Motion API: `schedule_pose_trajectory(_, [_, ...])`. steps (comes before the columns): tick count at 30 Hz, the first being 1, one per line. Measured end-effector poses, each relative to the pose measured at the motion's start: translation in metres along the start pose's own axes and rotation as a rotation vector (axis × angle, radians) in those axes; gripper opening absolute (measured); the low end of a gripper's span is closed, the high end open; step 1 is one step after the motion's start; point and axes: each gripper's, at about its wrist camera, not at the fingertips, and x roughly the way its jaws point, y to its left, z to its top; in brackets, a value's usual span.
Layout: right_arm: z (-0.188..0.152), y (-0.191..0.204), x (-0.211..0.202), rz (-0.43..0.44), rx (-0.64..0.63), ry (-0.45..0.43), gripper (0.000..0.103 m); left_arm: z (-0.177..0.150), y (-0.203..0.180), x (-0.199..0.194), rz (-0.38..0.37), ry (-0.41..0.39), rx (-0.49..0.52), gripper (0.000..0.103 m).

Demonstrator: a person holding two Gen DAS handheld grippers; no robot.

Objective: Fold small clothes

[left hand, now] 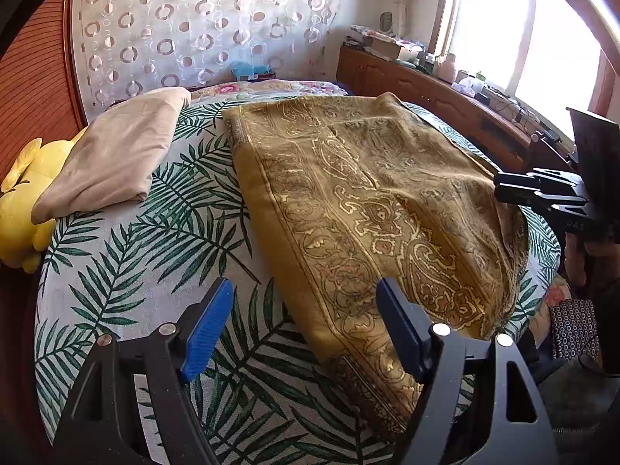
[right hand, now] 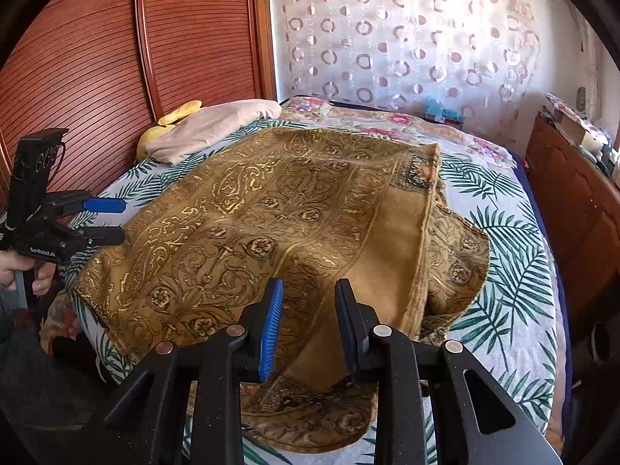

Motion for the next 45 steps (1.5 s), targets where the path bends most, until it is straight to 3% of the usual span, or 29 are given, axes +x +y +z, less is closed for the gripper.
schedule_pose_trajectory(1, [-0.001,0.001,0.005,0.004,-0.002,0.000,0.031,-0.001,-0.001,0.000,-0.004,0.003,-0.001,0.077])
schedule_pose_trajectory(3, [0.000,0.005,0.017,0.012,-0.004,-0.004,0.049,-0.004,-0.002,-0.001,-0.007,0.009,-0.003,0.077])
schedule_pose_trajectory(5, [-0.001,0.008,0.020,0.025,-0.001,-0.009,0.057,-0.008,-0.003,-0.001,-0.018,0.018,-0.004,0.077])
schedule_pose_trajectory(7, [-0.002,0.011,0.024,0.034,-0.007,-0.003,0.058,-0.013,-0.007,-0.001,-0.043,0.034,-0.005,0.075])
schedule_pose_trajectory(13, [-0.006,0.030,0.028,0.053,-0.052,0.009,0.058,-0.034,-0.015,-0.004,-0.138,0.083,-0.019,0.048])
schedule_pose_trajectory(17, [-0.010,0.043,0.029,0.090,-0.078,0.014,0.058,-0.036,-0.018,-0.008,-0.203,0.092,-0.027,0.009])
schedule_pose_trajectory(22, [-0.013,0.055,0.032,0.128,-0.090,0.028,0.058,-0.006,-0.024,-0.032,-0.249,0.002,-0.052,0.006])
schedule_pose_trajectory(27, [-0.011,0.058,0.025,0.190,-0.079,-0.001,0.060,0.053,-0.037,-0.056,-0.251,-0.132,-0.025,0.006])
schedule_pose_trajectory(30, [-0.013,0.059,0.031,0.162,-0.102,0.011,0.066,0.079,-0.041,-0.058,-0.253,-0.168,-0.021,0.006])
schedule_pose_trajectory(37, [-0.014,0.036,0.049,0.021,-0.110,0.032,0.067,0.102,-0.033,-0.053,-0.255,-0.196,-0.060,0.006])
schedule_pose_trajectory(38, [-0.012,0.029,0.052,0.014,-0.101,0.030,0.066,0.103,-0.030,-0.053,-0.253,-0.199,-0.066,0.006])
schedule_pose_trajectory(40, [-0.005,0.018,0.056,0.001,-0.105,0.025,0.029,0.109,-0.024,-0.049,-0.249,-0.204,-0.076,0.006])
schedule_pose_trajectory(41, [0.002,0.013,0.059,0.008,-0.114,0.026,0.004,0.114,-0.020,-0.046,-0.243,-0.207,-0.080,0.006])
schedule_pose_trajectory(45, [0.055,-0.004,0.057,-0.030,-0.183,-0.041,0.004,0.137,-0.005,-0.032,-0.170,-0.238,-0.097,0.006])
